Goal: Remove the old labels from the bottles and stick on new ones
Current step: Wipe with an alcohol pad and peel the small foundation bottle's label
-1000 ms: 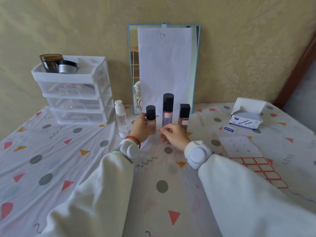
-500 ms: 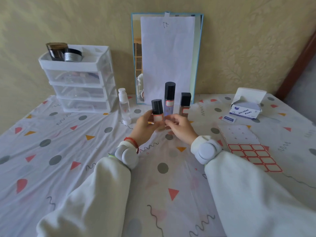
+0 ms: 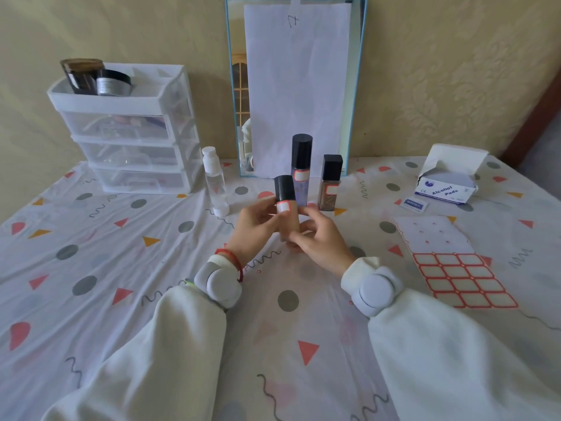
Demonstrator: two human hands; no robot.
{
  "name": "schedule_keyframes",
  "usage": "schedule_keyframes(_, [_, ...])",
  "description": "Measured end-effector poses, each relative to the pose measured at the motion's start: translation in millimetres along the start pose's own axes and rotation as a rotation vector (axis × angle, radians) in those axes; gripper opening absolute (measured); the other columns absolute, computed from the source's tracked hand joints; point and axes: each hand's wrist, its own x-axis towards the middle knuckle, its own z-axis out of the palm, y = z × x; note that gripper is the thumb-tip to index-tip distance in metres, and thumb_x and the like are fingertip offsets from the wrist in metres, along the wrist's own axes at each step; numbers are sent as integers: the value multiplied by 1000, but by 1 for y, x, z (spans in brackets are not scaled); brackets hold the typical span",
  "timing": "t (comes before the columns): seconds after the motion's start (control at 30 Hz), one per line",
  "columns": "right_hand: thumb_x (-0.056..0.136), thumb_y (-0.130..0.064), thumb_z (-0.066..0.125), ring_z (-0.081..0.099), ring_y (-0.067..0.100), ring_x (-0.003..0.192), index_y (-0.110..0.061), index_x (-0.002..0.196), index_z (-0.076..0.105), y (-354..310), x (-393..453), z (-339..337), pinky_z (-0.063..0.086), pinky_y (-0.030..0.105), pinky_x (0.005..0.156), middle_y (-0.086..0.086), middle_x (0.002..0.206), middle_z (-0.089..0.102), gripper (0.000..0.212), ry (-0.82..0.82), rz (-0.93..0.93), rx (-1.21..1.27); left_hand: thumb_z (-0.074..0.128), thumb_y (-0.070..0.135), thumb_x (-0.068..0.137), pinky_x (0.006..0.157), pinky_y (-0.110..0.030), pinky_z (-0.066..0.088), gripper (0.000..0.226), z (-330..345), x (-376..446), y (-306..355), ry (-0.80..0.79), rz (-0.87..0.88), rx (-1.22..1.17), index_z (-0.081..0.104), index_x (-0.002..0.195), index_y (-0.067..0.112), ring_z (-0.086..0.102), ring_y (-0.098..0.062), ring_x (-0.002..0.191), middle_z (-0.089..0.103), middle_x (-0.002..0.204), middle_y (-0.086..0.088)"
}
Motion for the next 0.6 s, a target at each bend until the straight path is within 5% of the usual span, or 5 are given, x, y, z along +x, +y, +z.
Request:
schedule_keyframes(0.17, [75, -29, 78, 67, 5, 69, -33, 111, 56, 1, -3, 2, 50, 14, 65, -7, 72, 68, 43, 43, -82, -24, 62, 17, 92, 73, -33, 59, 26, 1, 0, 2, 121, -81, -102, 64, 105, -5, 69, -29, 86, 71, 91, -21])
schedule_keyframes(0.43, [76, -24, 79, 64, 3, 67, -25, 115, 56, -3, -6, 3, 47, 10, 63, -7, 74, 66, 46, 39, -101, -53, 60, 12, 92, 77, -38, 59, 20, -1, 2, 0, 137, -93, -82, 67, 104, -3, 67, -26, 82, 70, 93, -24])
schedule_keyframes(0.6, [76, -24, 79, 65, 4, 69, -26, 115, 56, -3, -6, 2, 48, 10, 65, -6, 75, 66, 45, 33, -103, -59, 59, 10, 91, 75, -36, 59, 17, -2, 3, -1, 130, -92, -63, 69, 102, 0, 69, -23, 81, 71, 83, -10])
